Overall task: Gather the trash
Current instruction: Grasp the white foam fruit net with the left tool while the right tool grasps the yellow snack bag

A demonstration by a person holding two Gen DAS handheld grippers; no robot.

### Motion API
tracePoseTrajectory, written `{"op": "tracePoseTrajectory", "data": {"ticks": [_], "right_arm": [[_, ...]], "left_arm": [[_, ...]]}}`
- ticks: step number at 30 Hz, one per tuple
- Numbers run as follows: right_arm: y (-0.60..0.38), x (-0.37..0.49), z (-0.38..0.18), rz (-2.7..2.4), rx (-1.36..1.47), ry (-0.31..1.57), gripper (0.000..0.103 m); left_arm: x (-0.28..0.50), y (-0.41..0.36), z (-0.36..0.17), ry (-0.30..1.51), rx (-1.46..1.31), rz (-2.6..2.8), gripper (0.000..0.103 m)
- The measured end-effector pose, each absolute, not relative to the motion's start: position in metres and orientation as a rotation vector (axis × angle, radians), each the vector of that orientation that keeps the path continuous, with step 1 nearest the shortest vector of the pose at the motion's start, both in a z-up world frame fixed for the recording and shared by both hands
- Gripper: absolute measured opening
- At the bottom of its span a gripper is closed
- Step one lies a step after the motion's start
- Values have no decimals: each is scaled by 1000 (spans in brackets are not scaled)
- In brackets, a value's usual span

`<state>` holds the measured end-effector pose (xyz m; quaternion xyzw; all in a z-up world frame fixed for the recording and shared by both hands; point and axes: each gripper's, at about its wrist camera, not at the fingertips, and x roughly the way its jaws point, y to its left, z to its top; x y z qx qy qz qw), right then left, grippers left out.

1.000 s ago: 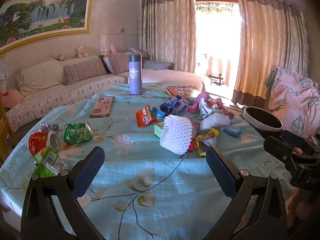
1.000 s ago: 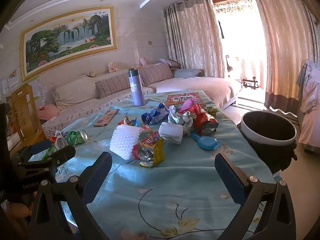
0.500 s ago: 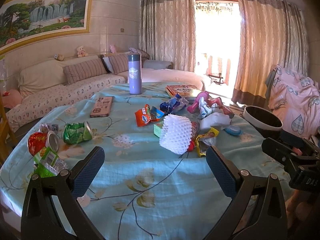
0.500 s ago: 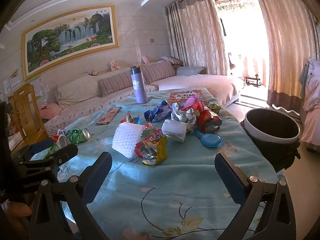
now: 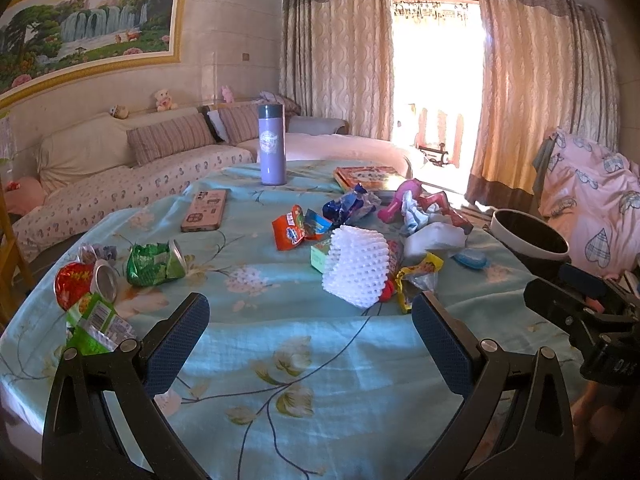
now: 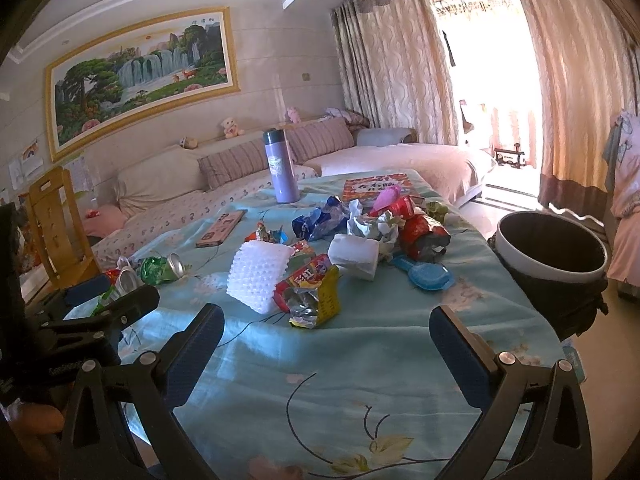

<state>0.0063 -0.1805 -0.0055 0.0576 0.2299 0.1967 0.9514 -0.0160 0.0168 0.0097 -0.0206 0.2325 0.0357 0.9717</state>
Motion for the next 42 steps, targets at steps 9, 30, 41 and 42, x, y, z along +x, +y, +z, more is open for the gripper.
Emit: {"op": "tracePoseTrajectory", "data": {"ticks": [9, 30, 41, 42], "right_arm": [[-181, 12, -9, 406, 126, 493, 103], [-162, 80, -46, 465, 148, 713, 63], [-162, 114, -68, 499, 206, 828, 32], [-163, 114, -68, 506, 209, 829, 24]], "left_arm": [[-9, 14, 2, 499, -38, 64, 103], [62, 16, -19, 624, -37, -9, 84], [102, 10, -37, 708, -67, -90, 53], [103, 8, -37, 712, -66, -103, 42]]}}
